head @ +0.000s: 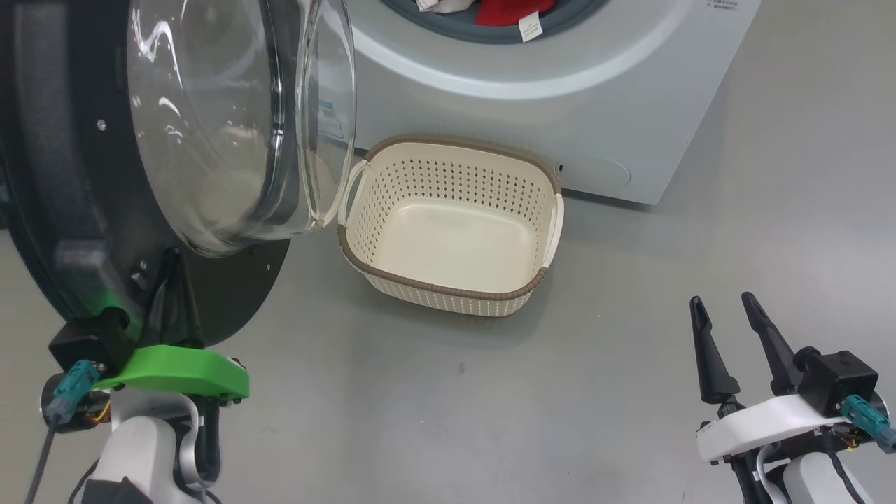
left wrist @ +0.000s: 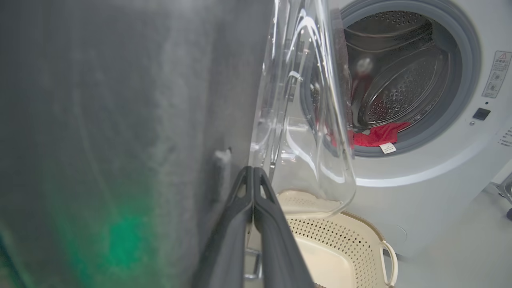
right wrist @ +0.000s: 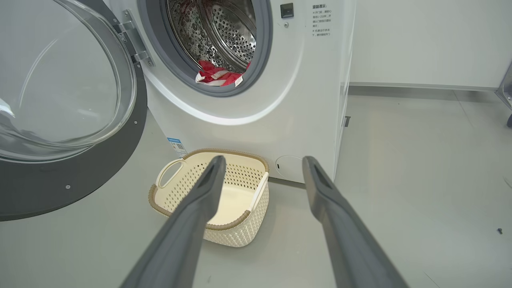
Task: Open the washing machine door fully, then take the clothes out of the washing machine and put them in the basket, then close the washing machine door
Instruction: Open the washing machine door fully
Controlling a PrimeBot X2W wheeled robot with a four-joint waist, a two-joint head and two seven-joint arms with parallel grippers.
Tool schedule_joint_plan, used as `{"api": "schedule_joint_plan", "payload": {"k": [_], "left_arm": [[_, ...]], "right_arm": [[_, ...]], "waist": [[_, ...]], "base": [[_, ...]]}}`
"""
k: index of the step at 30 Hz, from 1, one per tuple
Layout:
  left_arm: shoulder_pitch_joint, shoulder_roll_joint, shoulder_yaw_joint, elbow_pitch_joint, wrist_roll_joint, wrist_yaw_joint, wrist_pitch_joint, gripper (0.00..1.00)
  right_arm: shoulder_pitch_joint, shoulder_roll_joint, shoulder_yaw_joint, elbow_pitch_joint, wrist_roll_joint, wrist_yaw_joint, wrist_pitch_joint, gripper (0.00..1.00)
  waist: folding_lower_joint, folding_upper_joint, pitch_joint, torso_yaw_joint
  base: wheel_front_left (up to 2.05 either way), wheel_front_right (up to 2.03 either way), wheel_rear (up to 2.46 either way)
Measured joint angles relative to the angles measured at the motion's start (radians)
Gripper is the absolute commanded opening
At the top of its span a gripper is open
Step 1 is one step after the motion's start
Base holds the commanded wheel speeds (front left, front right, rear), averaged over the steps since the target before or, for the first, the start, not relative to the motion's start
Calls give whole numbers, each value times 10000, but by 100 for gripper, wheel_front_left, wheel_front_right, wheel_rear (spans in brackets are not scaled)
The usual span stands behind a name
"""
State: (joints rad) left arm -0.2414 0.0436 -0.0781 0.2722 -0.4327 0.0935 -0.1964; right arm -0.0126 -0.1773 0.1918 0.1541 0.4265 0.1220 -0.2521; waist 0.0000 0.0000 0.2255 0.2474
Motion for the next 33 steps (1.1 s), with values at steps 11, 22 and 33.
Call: {"api": "schedule_joint_plan", "payload": {"k": [11, 22, 33], "left_arm": [[-63, 96, 1198, -105, -426, 81, -267, 0], [-287, 510, 2088, -173, -606, 142, -339, 0], [-732, 1126, 2826, -173, -773, 159, -347, 0]], "right_arm": [[-241, -487, 84, -96, 2, 0, 0, 100], [-429, -790, 121, -257, 15, 0, 0, 100], [-582, -1095, 142, -368, 40, 0, 0, 100]], "waist": [[0, 0, 707, 170], [0, 0, 1245, 184], [0, 0, 1801, 100]], "base": [[0, 0, 0], [0, 0, 0], [0, 0, 0]]}}
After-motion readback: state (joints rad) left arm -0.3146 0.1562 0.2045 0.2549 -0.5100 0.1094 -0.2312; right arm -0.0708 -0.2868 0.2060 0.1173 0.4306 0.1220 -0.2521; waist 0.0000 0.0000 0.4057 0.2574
